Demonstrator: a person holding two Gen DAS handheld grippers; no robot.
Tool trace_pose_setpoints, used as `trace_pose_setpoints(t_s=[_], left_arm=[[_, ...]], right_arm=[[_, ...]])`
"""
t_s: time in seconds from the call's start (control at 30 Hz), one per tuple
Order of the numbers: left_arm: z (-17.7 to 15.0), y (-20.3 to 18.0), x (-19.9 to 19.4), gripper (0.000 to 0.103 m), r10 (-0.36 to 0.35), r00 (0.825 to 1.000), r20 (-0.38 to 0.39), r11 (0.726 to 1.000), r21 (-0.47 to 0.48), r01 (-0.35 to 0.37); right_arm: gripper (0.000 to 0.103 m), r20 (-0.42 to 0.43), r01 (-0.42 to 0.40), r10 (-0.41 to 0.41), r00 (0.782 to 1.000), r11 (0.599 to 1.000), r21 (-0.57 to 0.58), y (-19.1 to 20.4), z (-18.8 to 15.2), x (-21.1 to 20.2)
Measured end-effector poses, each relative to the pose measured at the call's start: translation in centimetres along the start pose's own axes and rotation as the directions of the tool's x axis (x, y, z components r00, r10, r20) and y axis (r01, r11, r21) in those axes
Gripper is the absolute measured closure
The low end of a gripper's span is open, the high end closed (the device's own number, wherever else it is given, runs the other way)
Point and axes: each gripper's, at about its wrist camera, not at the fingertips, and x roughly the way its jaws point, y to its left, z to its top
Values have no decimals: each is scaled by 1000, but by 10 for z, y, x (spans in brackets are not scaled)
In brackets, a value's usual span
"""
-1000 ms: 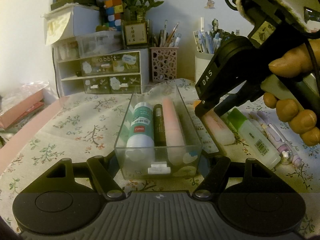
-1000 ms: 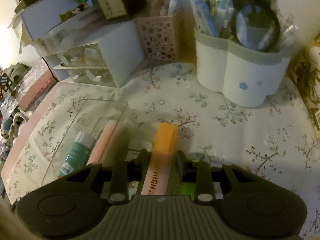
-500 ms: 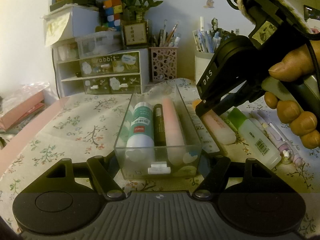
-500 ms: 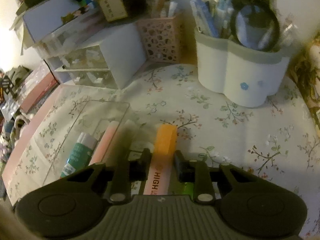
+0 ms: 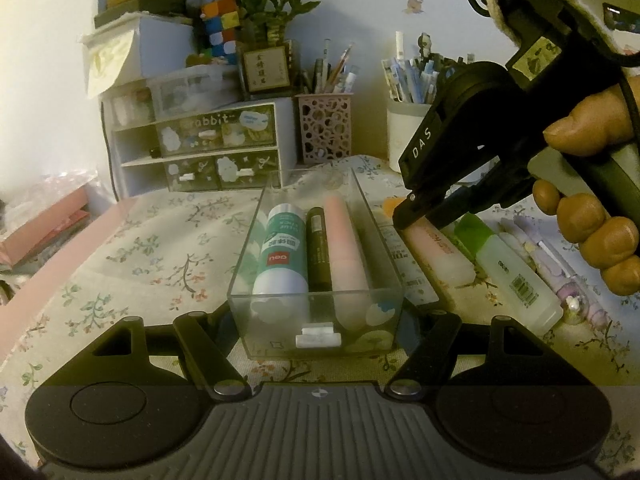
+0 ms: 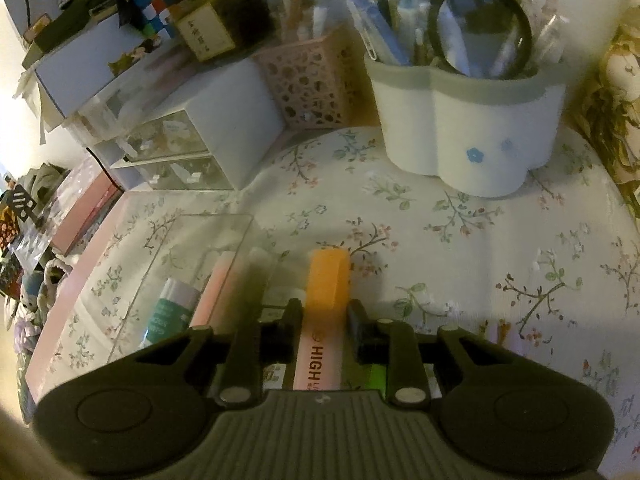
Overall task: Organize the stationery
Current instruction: 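Lift the orange highlighter upright with the right gripper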
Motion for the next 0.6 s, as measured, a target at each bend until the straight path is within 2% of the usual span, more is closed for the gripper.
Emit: trace_pose_setpoints(t_s=[0.4,0.6], left_arm=[[-1,0,-1,30,-4,1000,-1,1000,-4,4],[0,1,0,30,-9,1000,-4,1000,-11,9]], right_arm=[[76,3,-45,45,999,991,123,-18,-1,-6],[76,34,-65,61,998,988,137,-20,-3,-16]])
